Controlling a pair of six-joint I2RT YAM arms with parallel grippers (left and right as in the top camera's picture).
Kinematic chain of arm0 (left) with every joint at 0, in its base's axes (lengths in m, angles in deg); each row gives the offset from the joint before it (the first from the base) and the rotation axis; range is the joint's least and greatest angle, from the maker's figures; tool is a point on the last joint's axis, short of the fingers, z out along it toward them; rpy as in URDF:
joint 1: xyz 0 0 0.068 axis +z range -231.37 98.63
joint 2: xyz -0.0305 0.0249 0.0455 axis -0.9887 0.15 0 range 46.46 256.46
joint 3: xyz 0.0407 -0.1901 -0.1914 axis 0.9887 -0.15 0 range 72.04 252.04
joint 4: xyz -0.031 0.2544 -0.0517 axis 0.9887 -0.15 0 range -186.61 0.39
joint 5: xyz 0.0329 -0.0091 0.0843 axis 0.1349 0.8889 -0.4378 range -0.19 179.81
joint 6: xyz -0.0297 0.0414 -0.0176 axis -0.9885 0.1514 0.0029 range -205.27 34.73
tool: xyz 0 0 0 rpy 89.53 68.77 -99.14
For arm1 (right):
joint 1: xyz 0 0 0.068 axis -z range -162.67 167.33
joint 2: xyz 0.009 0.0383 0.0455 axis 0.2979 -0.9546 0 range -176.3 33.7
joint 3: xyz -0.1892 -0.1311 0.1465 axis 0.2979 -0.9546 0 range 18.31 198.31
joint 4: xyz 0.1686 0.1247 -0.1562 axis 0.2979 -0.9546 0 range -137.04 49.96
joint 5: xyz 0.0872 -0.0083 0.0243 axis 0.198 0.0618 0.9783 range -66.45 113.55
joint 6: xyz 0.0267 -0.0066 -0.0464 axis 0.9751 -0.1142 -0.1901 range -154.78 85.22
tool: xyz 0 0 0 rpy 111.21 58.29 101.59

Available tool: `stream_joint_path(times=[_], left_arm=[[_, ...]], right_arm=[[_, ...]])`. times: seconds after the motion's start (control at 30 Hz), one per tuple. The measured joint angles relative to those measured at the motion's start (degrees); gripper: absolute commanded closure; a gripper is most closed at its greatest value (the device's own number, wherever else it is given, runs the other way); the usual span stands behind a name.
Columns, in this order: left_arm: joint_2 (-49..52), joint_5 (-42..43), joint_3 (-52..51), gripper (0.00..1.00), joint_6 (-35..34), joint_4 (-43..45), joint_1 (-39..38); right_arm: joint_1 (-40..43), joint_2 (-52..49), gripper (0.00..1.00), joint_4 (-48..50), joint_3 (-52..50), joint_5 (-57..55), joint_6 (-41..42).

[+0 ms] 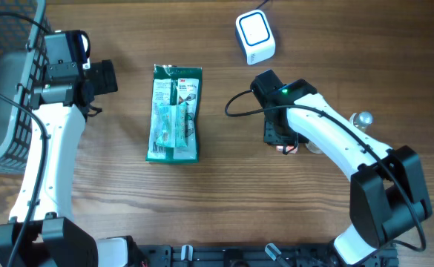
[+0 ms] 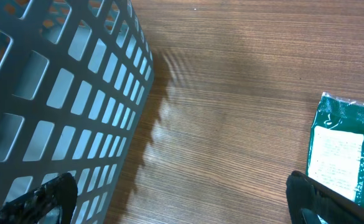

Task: Scan the item barcode
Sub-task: 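Carry the sticks right and lower them beside the tissue pack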

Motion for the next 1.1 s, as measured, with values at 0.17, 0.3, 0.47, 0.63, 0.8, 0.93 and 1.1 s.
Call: stream_joint_path(times=[0.17,0.3,0.47,0.63,0.8,0.93,1.1], left_arm=[[0.0,0.0,0.0,0.0,-0.02,-0.02,0.0],[0.0,0.0,0.0,0.0,-0.02,0.0,0.0],[0.0,0.0,0.0,0.0,-0.02,-0.02,0.0],[0.0,0.0,0.0,0.0,-0.02,0.0,0.0],[0.0,0.0,0.0,0.0,-0.02,-0.02,0.0],[0.0,0.0,0.0,0.0,-0.02,-0.02,0.0],[0.0,0.0,0.0,0.0,-0.02,-0.02,0.0]], right_arm=[[0.0,0.0,0.81,-2.54,0.0,2.51,-1.62],[0.0,0.0,0.6,-2.78,-0.02,2.86,-1.88],[0.0,0.0,0.62,0.28,-0.04,3.21,-2.29],[0.0,0.0,0.74,8.85,-0.28,4.28,-2.29],[0.0,0.0,0.74,13.29,-0.28,4.52,-2.27],[0.0,0.0,0.74,13.9,-0.28,4.55,-2.25],[0.0,-2.23,0.73,13.97,-0.28,4.55,-2.25]])
